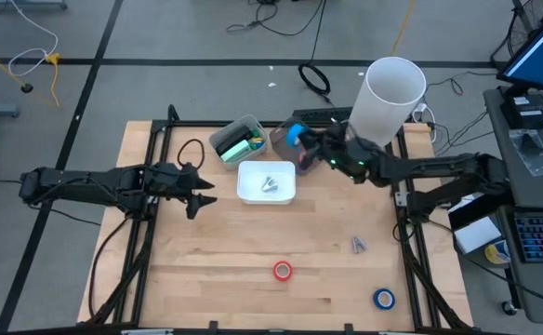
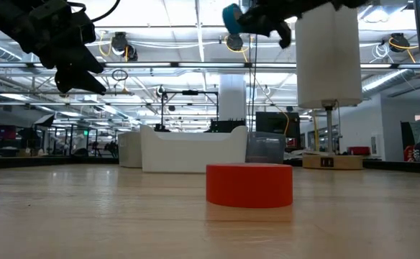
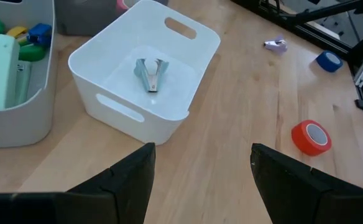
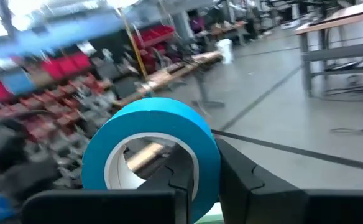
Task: Pick and place Stapler, Stapler remover, tape
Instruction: Put the light blue tape into the black bin
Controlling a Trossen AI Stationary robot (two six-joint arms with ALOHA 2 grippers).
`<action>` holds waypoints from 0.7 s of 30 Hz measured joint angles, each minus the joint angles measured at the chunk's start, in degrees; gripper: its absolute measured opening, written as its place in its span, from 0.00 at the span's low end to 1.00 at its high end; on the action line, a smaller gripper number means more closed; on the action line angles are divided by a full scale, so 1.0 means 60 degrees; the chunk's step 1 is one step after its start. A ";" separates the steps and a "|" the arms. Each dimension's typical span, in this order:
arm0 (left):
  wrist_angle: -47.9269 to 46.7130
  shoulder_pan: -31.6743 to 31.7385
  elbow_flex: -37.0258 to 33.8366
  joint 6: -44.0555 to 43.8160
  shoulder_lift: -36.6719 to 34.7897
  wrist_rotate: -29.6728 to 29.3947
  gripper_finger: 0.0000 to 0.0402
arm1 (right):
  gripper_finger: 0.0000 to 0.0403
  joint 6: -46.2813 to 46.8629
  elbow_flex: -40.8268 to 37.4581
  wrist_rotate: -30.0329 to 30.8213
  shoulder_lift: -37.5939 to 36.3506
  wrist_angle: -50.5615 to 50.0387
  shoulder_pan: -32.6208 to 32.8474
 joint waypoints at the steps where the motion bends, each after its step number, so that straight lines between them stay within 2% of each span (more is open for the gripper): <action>1: 0.0000 0.0000 0.0000 -0.0012 0.0000 0.0003 0.65 | 0.08 -0.0155 0.0430 0.0137 0.0259 -0.0368 0.0000; 9: 0.0003 0.0000 0.0000 -0.0089 0.0000 0.0007 0.65 | 0.10 -0.0716 0.3873 0.1970 0.2453 -0.4514 -0.0107; 11: 0.0003 0.0000 0.0000 -0.0097 0.0000 0.0014 0.65 | 0.10 -0.0710 0.4484 0.2096 0.2949 -0.5359 -0.0285; 16: 0.0003 0.0000 0.0000 -0.0120 0.0000 0.0088 0.65 | 0.09 -0.0223 0.4950 0.2121 0.3807 -0.6789 -0.0875; 21: 0.0003 -0.0004 0.0000 -0.0118 0.0000 0.0280 0.65 | 0.10 0.1177 0.4971 0.1512 0.4324 -0.8315 -0.1598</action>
